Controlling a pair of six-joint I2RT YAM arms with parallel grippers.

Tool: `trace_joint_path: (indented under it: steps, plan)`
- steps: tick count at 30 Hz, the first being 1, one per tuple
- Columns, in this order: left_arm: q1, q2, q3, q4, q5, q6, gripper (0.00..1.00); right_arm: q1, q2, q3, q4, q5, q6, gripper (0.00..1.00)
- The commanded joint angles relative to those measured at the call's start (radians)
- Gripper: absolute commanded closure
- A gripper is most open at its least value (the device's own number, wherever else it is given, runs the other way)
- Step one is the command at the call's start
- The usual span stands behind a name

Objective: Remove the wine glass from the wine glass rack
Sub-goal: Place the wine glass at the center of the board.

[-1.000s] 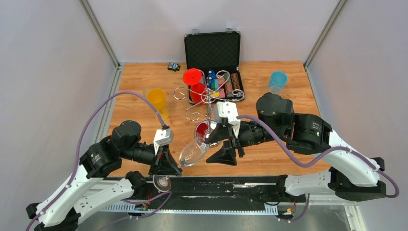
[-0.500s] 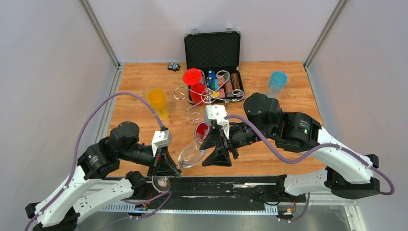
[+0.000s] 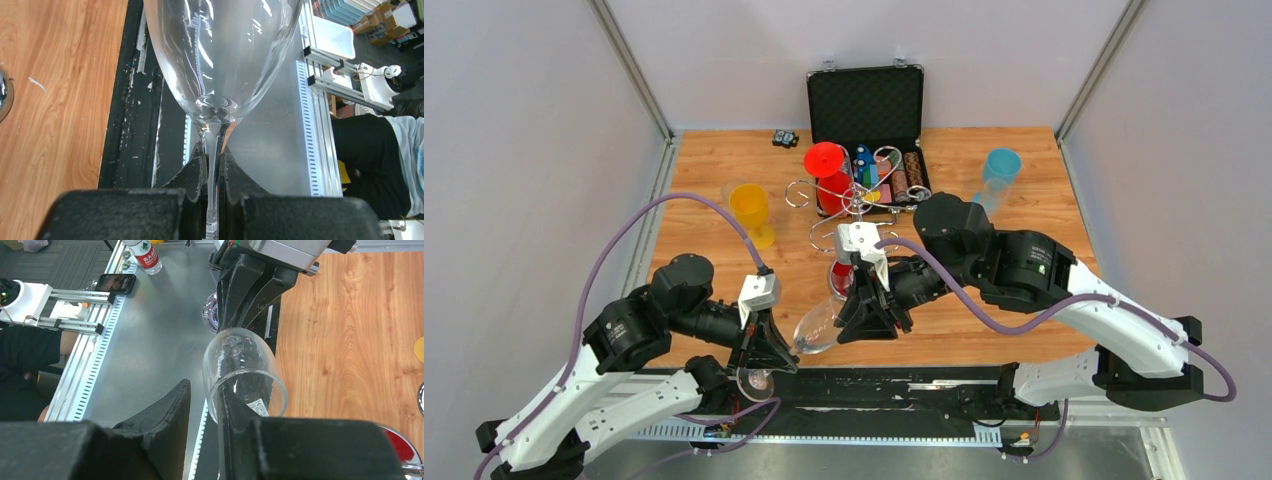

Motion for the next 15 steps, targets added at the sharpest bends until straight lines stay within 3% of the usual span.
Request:
trace_joint_path:
  steps: [1, 5, 15]
  plan:
    - [-0.001, -0.004, 0.047, 0.054, 0.010, 0.013, 1.00, 0.000, 0.005, 0.025, 0.015, -0.055, 0.017, 0.77]
    - [-0.001, -0.004, 0.046, 0.053, 0.009, 0.013, 1.00, 0.000, 0.009, 0.021, 0.015, -0.059, 0.018, 0.85]
    - [-0.002, 0.011, 0.049, 0.052, 0.007, 0.014, 0.99, 0.000, 0.009, 0.006, 0.028, -0.073, 0.027, 0.94]
